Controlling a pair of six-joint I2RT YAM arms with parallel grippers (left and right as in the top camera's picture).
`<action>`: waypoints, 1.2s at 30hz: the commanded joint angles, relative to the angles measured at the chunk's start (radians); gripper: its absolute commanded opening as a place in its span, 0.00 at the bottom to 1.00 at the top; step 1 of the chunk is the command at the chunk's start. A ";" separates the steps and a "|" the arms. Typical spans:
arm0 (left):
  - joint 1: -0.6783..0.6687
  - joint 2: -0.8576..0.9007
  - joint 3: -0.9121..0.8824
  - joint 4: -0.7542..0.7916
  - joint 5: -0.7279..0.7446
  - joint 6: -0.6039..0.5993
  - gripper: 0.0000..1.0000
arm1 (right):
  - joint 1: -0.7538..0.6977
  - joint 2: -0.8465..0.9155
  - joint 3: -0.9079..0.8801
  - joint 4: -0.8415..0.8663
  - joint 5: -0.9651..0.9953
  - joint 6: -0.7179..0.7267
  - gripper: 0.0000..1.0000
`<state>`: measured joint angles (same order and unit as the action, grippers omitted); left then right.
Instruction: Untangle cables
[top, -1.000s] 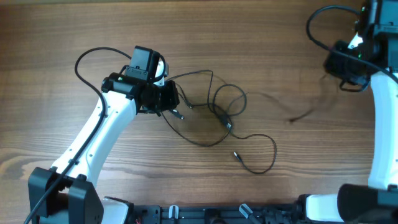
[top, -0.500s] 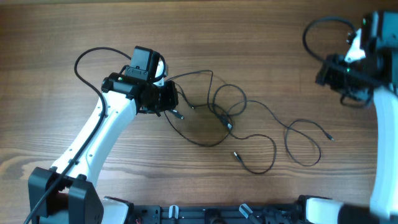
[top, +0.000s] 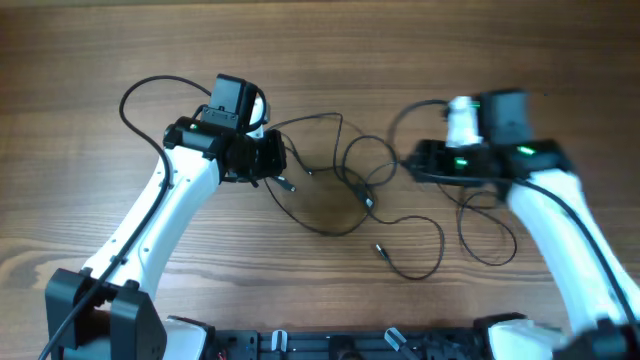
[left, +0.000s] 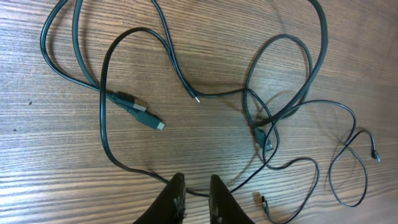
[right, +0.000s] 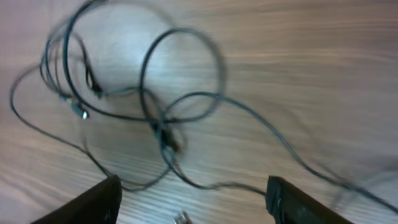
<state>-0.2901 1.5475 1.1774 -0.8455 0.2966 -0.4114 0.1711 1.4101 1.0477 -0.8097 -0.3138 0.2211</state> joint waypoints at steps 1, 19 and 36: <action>-0.005 0.007 -0.002 -0.004 -0.006 0.015 0.15 | 0.105 0.164 -0.005 0.085 -0.018 0.094 0.74; -0.005 0.007 -0.002 -0.012 -0.006 0.015 0.15 | 0.190 0.445 -0.011 0.413 0.094 0.484 0.19; -0.005 0.007 -0.002 -0.012 -0.006 0.015 0.15 | 0.256 0.445 -0.025 0.420 0.174 0.723 0.18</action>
<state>-0.2901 1.5478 1.1774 -0.8566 0.2966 -0.4114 0.4023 1.8336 1.0332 -0.3916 -0.2012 0.8818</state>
